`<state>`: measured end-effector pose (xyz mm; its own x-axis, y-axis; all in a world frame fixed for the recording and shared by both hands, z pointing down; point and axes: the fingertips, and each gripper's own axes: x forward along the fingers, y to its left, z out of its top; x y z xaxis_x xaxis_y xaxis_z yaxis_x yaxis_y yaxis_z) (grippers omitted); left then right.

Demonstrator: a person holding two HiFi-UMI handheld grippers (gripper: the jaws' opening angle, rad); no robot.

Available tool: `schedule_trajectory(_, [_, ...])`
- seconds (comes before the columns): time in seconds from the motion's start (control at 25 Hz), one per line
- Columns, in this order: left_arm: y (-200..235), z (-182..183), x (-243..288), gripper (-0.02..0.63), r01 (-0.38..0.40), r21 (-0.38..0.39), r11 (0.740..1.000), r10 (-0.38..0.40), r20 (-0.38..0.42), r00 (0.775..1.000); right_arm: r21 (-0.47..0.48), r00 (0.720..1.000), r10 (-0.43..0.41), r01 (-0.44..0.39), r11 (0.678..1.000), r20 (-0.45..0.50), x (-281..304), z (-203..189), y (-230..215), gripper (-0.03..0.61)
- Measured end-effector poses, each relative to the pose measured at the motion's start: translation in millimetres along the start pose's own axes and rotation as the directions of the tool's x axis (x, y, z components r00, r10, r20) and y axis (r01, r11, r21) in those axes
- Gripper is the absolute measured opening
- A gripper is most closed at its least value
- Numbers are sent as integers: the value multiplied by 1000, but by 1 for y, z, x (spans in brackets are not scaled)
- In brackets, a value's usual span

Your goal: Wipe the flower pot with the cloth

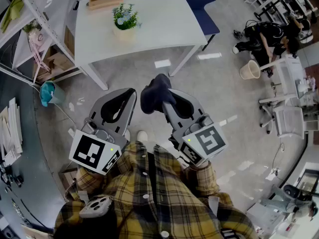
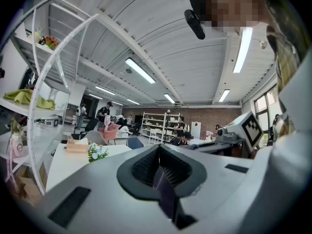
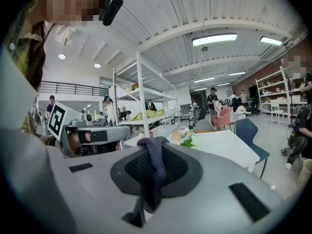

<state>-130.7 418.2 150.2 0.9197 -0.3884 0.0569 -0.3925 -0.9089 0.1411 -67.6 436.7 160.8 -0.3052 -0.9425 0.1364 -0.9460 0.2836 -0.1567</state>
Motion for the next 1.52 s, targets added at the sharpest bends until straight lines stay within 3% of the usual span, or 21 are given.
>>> schedule_trajectory(0.16, [0, 0, 0, 9, -3, 4, 1000, 3, 0, 1000, -25, 999, -19, 18, 1000, -39, -3, -8, -5, 14])
schedule_trajectory(0.56, [-12, -1, 0, 9, -12, 16, 1000, 12, 9, 1000, -26, 1000, -10, 9, 1000, -21, -17, -6, -8, 14])
schedule_trajectory(1.12, [-25, -6, -2, 9, -86, 20, 996, 86, 18, 996, -16, 999, 11, -12, 1000, -35, -43, -17, -20, 14])
schedule_trajectory(1.52, [-4, -12, 15, 9, -95, 12, 995, 95, -5, 996, 8, 999, 9, -8, 1000, -50, -26, -23, -39, 14])
